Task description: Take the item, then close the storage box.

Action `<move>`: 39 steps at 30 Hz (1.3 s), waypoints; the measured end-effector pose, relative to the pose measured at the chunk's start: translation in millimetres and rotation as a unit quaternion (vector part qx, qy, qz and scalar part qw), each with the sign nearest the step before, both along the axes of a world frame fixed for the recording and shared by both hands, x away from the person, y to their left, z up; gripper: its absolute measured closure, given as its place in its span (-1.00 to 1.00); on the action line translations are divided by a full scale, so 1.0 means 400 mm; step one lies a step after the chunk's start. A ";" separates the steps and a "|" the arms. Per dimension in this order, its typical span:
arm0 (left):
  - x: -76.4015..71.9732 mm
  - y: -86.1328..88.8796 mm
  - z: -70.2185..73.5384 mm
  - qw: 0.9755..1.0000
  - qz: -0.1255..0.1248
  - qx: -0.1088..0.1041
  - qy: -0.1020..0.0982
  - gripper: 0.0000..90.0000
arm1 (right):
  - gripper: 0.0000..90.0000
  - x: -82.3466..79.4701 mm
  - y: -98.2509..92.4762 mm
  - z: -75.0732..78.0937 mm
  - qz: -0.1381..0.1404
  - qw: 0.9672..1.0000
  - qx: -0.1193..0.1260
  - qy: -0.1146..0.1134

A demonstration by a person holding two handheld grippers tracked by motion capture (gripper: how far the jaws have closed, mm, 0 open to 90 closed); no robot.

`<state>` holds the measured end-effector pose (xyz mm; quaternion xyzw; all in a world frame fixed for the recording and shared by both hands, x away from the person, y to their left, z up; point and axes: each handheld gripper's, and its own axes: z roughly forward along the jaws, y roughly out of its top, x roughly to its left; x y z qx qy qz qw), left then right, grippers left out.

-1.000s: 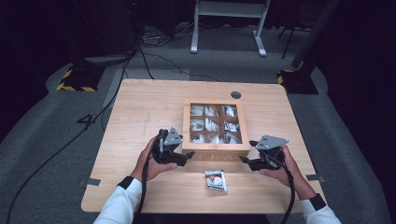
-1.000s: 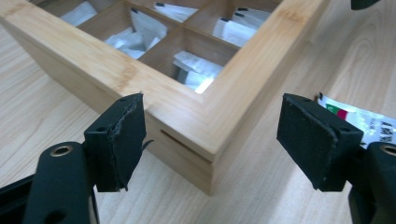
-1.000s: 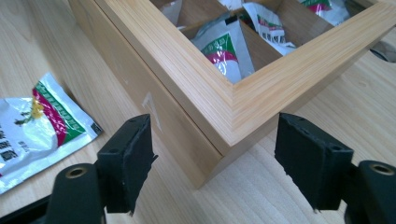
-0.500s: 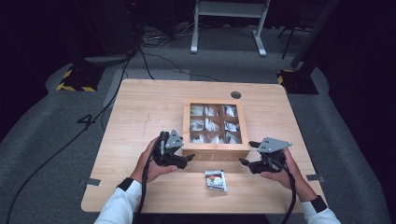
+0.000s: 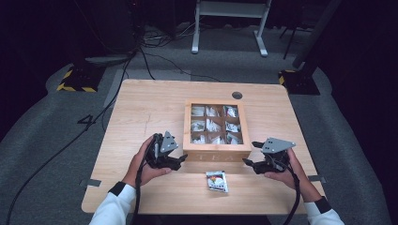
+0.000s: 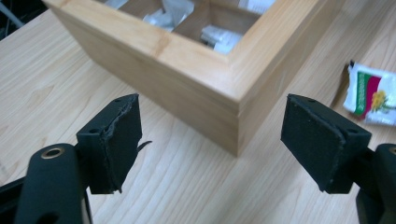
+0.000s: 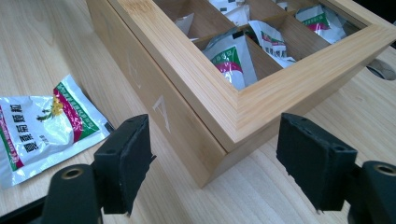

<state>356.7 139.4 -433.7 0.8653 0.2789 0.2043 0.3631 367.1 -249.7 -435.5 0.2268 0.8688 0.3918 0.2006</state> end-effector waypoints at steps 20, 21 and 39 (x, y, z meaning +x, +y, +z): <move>-0.053 0.122 -0.051 0.998 0.030 0.064 0.002 -0.60 | -0.43 -0.006 -0.055 -0.009 -0.025 0.999 -0.030 -0.012; -0.055 0.127 -0.054 0.997 0.032 0.065 0.004 -0.60 | -0.43 -0.007 -0.060 -0.012 -0.028 0.999 -0.033 -0.012; -0.087 0.227 -0.089 0.994 0.068 0.079 0.020 -0.61 | -0.50 -0.020 -0.182 -0.066 -0.107 0.993 -0.054 0.000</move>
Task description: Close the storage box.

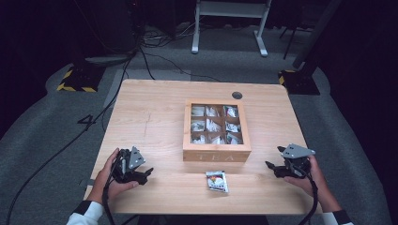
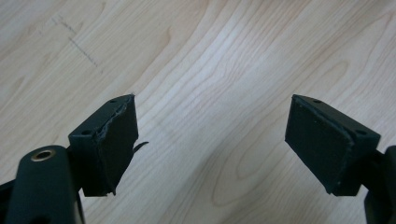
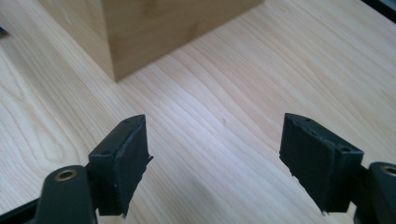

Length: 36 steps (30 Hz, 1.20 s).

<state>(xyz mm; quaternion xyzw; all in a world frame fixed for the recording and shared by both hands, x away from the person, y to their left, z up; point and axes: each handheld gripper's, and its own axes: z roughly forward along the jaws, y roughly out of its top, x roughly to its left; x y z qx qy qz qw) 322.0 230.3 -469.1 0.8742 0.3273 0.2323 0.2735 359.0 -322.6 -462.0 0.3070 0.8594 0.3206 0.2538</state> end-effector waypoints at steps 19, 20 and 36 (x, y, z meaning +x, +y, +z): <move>-0.021 0.090 -0.058 0.998 0.025 -0.027 0.044 -0.61 | -0.51 -0.051 -0.127 -0.073 -0.053 0.997 0.033 0.045; -0.022 0.096 -0.060 0.998 0.026 -0.035 0.045 -0.62 | -0.51 -0.054 -0.132 -0.077 -0.057 0.997 0.035 0.048; -0.047 0.150 -0.089 0.990 0.060 -0.112 0.059 -0.66 | -0.60 -0.081 -0.181 -0.104 -0.095 0.988 0.097 0.069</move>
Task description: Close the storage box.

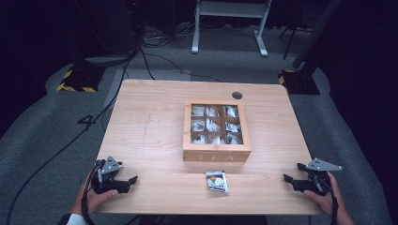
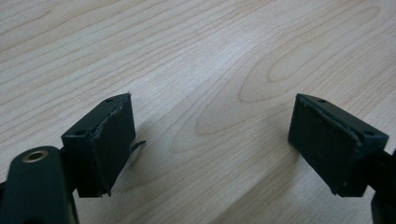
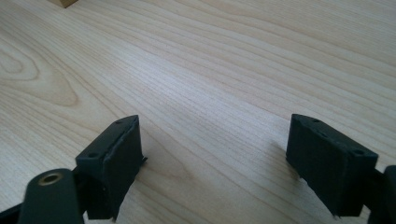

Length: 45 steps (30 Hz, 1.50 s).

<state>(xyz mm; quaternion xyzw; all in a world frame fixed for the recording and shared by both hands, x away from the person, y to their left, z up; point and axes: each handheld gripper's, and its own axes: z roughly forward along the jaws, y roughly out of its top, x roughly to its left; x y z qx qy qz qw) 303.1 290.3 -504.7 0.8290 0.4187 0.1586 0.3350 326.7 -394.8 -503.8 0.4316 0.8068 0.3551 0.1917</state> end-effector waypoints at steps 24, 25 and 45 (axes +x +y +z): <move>-0.001 0.000 0.000 1.000 0.001 -0.001 0.001 -0.67 | -0.60 0.000 -0.001 0.000 -0.008 1.000 0.001 0.000; -0.001 0.000 0.000 1.000 0.001 -0.001 0.002 -0.67 | -0.60 0.000 -0.001 0.000 -0.010 1.000 0.002 0.000; -0.001 0.001 0.000 1.000 0.002 -0.001 0.000 -0.67 | -0.59 0.002 -0.002 0.000 -0.014 1.000 0.001 0.000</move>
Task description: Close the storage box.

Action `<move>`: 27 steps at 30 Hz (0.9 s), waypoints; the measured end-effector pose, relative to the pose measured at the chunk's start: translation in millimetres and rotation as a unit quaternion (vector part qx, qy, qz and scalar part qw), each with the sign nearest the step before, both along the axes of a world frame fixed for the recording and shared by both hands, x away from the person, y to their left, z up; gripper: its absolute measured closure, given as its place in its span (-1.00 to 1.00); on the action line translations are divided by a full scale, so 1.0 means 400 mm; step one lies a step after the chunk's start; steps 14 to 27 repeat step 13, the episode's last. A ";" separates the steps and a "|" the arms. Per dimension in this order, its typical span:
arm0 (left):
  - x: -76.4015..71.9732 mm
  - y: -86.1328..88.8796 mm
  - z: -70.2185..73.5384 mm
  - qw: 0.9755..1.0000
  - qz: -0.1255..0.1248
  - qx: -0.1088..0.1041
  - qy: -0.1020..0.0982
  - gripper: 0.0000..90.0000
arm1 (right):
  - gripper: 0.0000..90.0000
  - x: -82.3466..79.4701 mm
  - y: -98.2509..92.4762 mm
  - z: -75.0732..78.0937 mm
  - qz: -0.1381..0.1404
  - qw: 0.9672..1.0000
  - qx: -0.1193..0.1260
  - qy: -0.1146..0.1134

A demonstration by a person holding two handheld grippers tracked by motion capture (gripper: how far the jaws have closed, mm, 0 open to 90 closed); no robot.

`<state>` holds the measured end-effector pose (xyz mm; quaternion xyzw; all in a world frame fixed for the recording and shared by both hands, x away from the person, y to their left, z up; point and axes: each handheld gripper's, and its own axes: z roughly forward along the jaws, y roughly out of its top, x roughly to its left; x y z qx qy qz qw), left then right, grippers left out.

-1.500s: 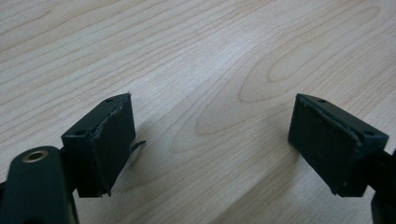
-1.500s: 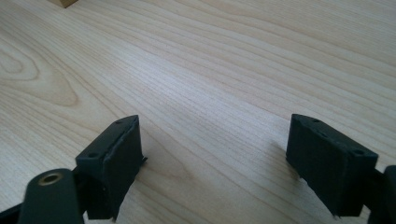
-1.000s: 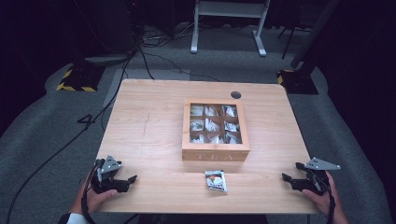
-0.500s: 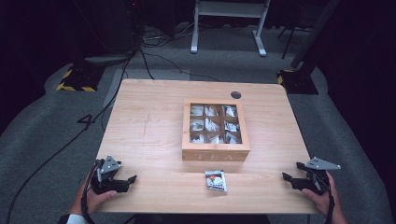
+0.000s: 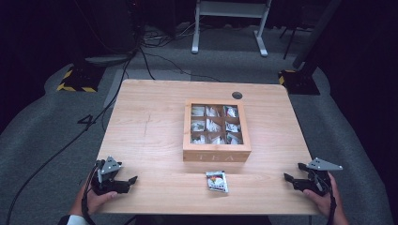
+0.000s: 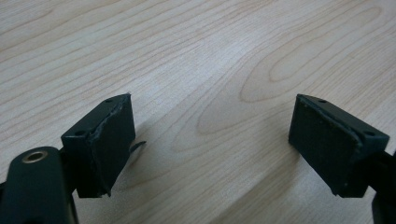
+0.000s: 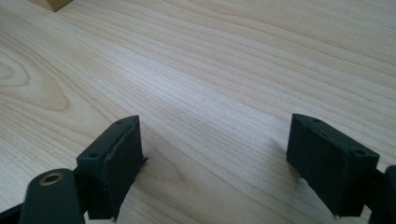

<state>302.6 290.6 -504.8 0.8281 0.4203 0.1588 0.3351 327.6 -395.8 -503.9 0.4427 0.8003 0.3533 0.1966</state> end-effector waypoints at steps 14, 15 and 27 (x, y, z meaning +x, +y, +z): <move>0.004 -0.001 0.000 1.000 0.003 0.001 -0.002 -0.67 | -0.59 -0.001 -0.001 0.000 -0.001 1.000 0.001 0.000; 0.004 -0.001 0.000 1.000 0.003 0.001 -0.002 -0.67 | -0.59 -0.001 -0.001 0.000 -0.001 1.000 0.001 0.000; 0.004 -0.001 0.000 1.000 0.003 0.001 -0.002 -0.67 | -0.59 -0.001 -0.001 0.000 -0.001 1.000 0.001 0.000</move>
